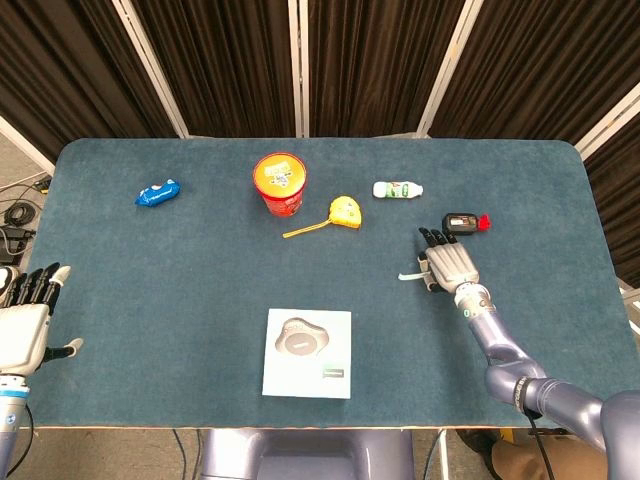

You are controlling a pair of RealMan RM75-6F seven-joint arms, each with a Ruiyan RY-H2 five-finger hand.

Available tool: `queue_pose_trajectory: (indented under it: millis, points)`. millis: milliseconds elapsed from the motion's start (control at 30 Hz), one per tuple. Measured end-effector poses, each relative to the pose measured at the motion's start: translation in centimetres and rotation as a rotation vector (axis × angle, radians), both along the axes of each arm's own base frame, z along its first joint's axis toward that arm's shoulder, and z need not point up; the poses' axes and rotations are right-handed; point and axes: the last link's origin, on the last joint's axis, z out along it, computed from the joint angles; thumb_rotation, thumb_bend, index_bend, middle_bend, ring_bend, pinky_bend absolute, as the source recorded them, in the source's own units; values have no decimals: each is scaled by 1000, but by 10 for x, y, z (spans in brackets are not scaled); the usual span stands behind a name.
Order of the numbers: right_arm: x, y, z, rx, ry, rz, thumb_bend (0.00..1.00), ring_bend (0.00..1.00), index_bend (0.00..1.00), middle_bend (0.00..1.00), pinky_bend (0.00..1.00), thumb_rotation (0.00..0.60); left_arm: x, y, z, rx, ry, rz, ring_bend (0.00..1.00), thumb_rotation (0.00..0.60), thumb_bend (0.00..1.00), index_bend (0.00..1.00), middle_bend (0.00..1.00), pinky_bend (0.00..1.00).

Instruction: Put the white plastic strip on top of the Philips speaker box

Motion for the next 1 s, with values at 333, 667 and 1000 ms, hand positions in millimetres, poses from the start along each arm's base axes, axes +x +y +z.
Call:
queue_pose_trajectory:
  millis: [333, 667, 1000]
  points:
    - [47, 24, 33, -81, 24, 419, 416, 0, 702, 11, 0, 600, 0, 0, -1, -14, -18, 2, 0, 600, 0, 0, 0, 0]
    - [101, 65, 35, -13, 89, 734, 416, 0, 708, 23, 0, 600, -1, 2, -1, -30, -37, 6, 0, 600, 0, 0, 0, 0]
    - [162, 82, 6, 50, 74, 869, 416, 0, 702, 35, 0, 600, -1, 2, 0, -33, -46, 3, 0, 600, 0, 0, 0, 0]
